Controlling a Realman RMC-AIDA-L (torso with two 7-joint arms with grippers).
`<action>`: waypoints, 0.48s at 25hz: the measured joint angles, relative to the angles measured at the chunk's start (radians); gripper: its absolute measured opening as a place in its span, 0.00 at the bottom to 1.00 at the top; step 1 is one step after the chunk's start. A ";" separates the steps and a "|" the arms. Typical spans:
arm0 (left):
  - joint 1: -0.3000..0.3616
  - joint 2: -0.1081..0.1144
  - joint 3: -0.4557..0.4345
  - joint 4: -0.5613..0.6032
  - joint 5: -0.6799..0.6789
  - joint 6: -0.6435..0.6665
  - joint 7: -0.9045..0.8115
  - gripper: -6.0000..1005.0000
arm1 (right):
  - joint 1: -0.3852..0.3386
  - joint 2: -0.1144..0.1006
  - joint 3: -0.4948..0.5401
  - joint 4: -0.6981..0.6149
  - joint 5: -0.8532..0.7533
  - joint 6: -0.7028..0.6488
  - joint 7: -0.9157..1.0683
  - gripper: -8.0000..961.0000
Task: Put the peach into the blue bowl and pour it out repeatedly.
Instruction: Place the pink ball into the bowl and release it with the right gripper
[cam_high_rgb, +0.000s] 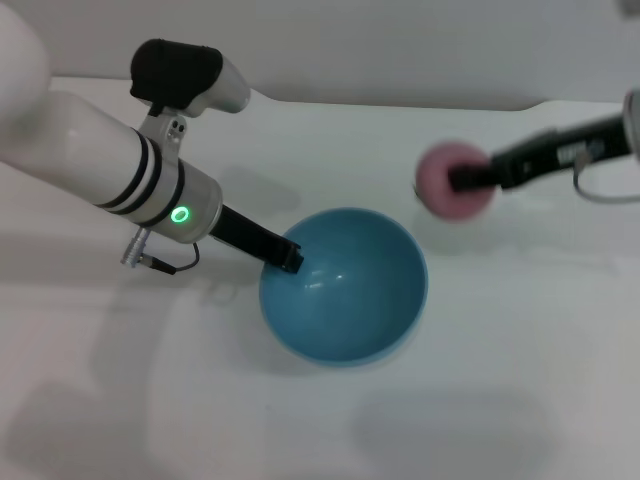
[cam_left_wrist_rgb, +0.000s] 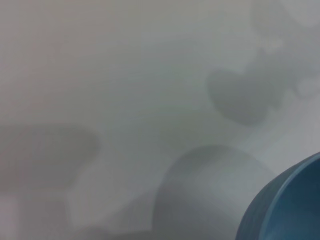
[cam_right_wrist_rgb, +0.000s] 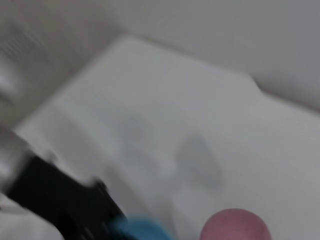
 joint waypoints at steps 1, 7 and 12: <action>0.000 0.000 0.010 0.000 0.000 -0.001 -0.006 0.00 | -0.003 0.001 0.001 -0.024 0.031 -0.010 -0.003 0.20; -0.003 -0.003 0.044 -0.001 0.000 -0.022 -0.028 0.00 | 0.015 0.001 -0.025 -0.063 0.144 -0.032 -0.007 0.16; -0.004 -0.003 0.049 -0.003 0.000 -0.059 -0.051 0.00 | 0.023 0.003 -0.125 -0.050 0.145 -0.035 -0.008 0.12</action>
